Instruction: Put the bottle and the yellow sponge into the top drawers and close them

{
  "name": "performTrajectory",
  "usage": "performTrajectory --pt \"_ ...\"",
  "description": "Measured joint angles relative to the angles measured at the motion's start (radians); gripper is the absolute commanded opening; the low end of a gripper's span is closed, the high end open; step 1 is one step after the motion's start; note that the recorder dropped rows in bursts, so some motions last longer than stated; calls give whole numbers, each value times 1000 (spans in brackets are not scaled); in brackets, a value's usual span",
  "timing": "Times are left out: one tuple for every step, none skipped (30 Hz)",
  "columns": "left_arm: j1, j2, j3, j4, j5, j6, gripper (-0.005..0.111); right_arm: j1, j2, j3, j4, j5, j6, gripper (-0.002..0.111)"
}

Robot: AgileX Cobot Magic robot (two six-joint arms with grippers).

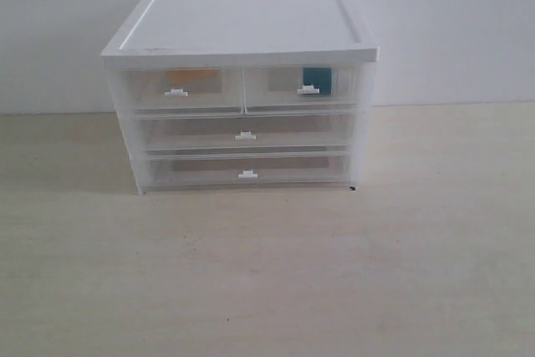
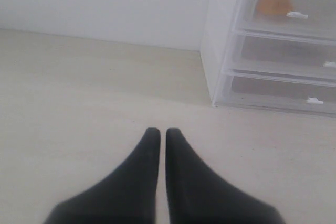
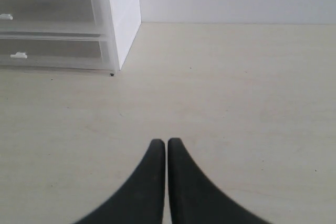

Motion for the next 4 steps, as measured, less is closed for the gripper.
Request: performTrajectory --pt "0 0 0 0 0 0 4 0 0 0 0 0 0 0" --pt "0 0 0 0 0 0 4 0 0 0 0 0 0 0" --pt "0 0 0 0 0 0 4 0 0 0 0 0 0 0" --pt "0 0 0 0 0 0 4 0 0 0 0 0 0 0"
